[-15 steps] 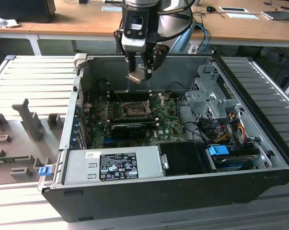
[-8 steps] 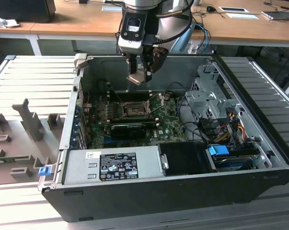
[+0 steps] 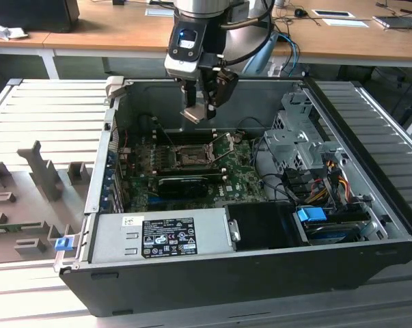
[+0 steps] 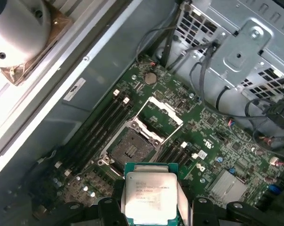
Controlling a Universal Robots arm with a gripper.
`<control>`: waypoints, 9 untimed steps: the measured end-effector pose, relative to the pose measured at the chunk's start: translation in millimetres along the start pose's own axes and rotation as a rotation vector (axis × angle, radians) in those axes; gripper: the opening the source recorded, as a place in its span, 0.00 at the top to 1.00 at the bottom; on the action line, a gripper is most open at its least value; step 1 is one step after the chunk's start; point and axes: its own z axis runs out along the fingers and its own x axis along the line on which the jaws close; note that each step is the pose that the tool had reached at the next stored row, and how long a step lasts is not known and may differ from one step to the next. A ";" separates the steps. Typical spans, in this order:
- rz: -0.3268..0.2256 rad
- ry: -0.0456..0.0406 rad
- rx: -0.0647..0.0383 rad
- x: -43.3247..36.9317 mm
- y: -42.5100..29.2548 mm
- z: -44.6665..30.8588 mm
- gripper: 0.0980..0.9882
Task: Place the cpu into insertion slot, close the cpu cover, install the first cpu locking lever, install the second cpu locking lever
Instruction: 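Place the cpu into insertion slot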
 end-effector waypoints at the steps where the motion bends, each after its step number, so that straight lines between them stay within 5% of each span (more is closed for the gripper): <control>1: 0.014 -0.0012 0.000 0.0 0.0 0.4 0.52; 9: 0.160 -0.0164 0.002 0.0 -0.2 2.4 0.52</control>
